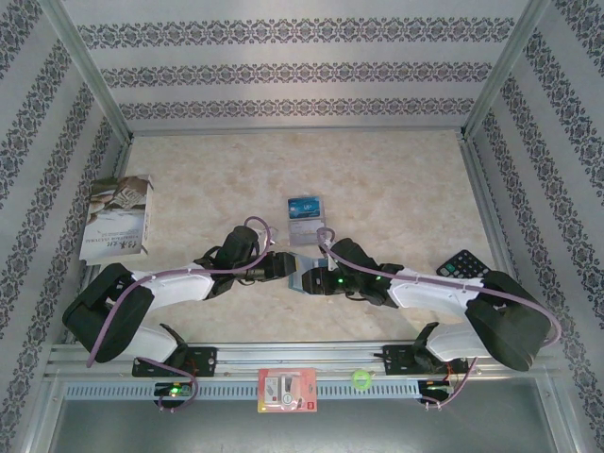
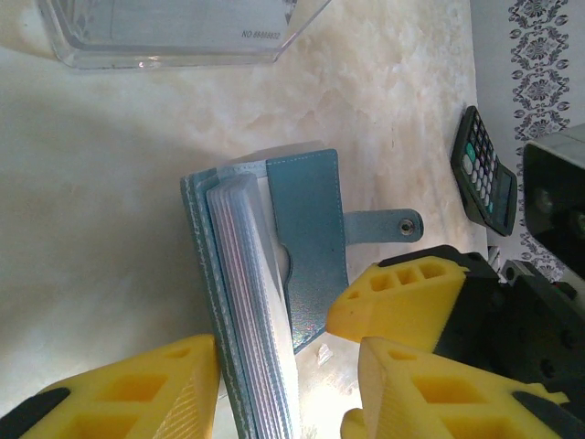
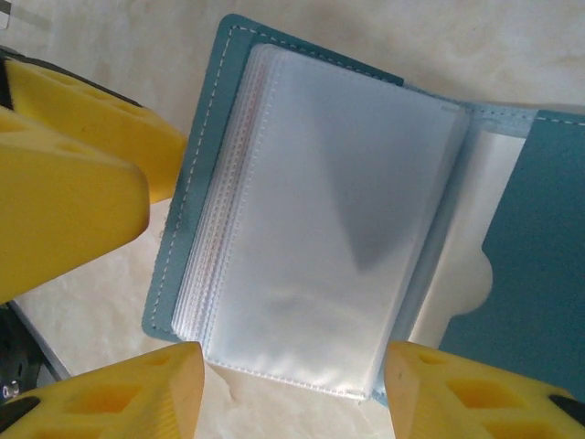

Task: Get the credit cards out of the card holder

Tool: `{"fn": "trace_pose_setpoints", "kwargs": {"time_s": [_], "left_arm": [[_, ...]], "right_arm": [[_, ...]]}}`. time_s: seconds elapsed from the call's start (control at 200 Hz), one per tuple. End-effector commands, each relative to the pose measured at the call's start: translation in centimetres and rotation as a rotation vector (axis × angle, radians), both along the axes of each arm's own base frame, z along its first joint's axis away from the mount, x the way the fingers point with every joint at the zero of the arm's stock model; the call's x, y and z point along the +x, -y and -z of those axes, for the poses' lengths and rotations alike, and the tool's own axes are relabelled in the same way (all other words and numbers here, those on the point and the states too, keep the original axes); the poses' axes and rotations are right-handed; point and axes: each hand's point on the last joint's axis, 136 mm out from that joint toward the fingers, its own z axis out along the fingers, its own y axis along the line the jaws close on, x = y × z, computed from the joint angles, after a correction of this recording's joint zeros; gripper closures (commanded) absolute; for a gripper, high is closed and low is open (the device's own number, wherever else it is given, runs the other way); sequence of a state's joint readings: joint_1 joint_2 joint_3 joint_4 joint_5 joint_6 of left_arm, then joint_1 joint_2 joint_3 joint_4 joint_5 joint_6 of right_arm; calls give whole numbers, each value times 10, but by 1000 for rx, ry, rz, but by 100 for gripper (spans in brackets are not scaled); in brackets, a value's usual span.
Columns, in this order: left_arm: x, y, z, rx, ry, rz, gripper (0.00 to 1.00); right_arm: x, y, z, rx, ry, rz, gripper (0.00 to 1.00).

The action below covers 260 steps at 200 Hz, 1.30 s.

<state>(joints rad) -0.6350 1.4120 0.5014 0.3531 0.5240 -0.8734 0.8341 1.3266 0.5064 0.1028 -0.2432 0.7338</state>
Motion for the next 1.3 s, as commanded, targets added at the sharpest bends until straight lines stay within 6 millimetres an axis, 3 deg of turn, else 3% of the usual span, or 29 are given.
{"fn": "trace_pose_setpoints", "kwargs": {"time_s": [0.0, 0.415, 0.67, 1.004, 1.294], "left_arm": [[-1, 4, -14, -46, 32, 8, 55], [-1, 5, -14, -50, 32, 8, 56], [-2, 5, -11, -49, 28, 9, 56], [-2, 4, -8, -50, 20, 4, 57], [-4, 2, -5, -37, 7, -2, 57]], "right_arm": [[9, -18, -16, 59, 37, -13, 44], [15, -21, 4, -9, 13, 7, 37], [14, -13, 19, -42, -18, 42, 39], [14, -10, 18, -22, -11, 50, 58], [14, -7, 20, -29, -15, 52, 80]]}}
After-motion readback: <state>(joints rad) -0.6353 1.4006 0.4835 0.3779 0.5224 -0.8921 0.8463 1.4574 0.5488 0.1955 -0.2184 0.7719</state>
